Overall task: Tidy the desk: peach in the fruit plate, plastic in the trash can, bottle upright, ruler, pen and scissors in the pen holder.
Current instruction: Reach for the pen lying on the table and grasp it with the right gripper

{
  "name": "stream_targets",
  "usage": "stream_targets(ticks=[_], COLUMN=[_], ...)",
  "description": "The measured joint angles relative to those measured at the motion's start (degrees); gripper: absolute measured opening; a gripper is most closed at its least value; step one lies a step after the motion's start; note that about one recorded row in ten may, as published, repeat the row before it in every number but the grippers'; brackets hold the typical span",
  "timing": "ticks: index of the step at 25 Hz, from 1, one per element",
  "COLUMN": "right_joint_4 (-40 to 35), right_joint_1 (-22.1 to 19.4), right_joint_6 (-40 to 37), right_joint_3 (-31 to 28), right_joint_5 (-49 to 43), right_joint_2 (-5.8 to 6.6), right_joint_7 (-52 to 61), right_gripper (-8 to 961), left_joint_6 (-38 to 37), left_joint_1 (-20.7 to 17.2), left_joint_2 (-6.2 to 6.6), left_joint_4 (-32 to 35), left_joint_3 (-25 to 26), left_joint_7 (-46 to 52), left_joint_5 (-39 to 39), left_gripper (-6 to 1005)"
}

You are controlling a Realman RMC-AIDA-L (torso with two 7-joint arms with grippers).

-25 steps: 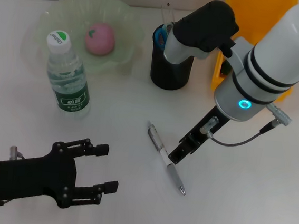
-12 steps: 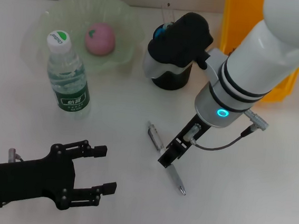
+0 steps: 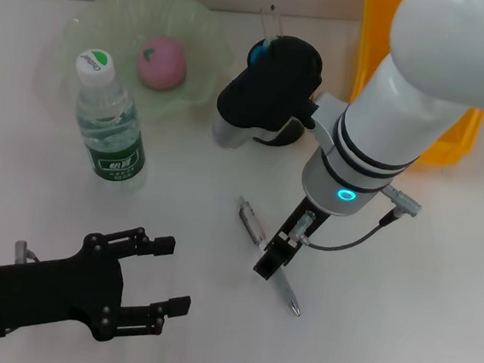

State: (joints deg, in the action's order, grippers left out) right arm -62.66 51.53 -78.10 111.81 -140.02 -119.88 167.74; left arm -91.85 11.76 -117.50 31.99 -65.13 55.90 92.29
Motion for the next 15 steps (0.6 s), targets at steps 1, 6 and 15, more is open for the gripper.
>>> stream_targets(ticks=[1, 6, 15], right_joint_4=[0.07, 0.21, 0.2], right_joint_1=[0.23, 0.57, 0.83], right_joint_6=[0.13, 0.57, 0.25], right_joint_3=[0.57, 1.93, 2.17], right_joint_5=[0.0, 0.0, -0.3], right_joint_2=[0.0, 0.0, 0.0], right_joint_7=[0.0, 0.08, 0.91], right_gripper=[776, 774, 638], left_joint_6=[-0.04, -0.33, -0.42], left_joint_1=[0.05, 0.39, 0.53], left_joint_2=[0.0, -0.12, -0.24], left_joint_4=[0.0, 0.0, 0.0], left_joint_3=[0.01, 0.1, -0.1], left_joint_7=[0.0, 0.0, -0.03], left_joint_5=[0.0, 0.0, 0.0], left_gripper=[783, 783, 783])
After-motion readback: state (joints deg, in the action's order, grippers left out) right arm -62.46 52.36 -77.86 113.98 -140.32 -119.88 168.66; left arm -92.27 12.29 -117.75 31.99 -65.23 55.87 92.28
